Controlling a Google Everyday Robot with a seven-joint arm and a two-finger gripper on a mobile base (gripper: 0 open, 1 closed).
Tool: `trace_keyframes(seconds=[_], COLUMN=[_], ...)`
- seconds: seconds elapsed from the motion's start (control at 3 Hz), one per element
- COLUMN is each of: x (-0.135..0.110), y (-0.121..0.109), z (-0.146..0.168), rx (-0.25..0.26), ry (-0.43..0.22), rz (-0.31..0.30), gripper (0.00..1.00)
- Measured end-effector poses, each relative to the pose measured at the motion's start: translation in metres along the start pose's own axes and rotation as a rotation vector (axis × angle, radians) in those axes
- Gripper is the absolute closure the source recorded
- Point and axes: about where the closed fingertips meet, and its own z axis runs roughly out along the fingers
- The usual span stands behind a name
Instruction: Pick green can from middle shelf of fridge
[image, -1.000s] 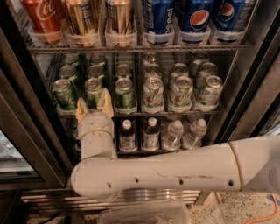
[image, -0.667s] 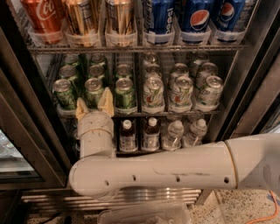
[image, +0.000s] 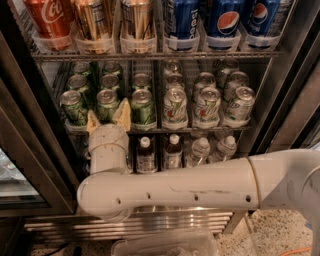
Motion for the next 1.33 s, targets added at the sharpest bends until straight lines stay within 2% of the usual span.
trace_keyframes(seconds=[0.67, 1.0, 1.33], x=[0.005, 0.007, 0.007], y=[-0.002, -0.003, -0.003], z=[0.013, 0.016, 0.015], rx=[0.017, 0.019, -0.017], ry=[0.006, 0.009, 0.004], rz=[0.025, 0.034, 0.061], gripper=[0.28, 0.47, 0.7])
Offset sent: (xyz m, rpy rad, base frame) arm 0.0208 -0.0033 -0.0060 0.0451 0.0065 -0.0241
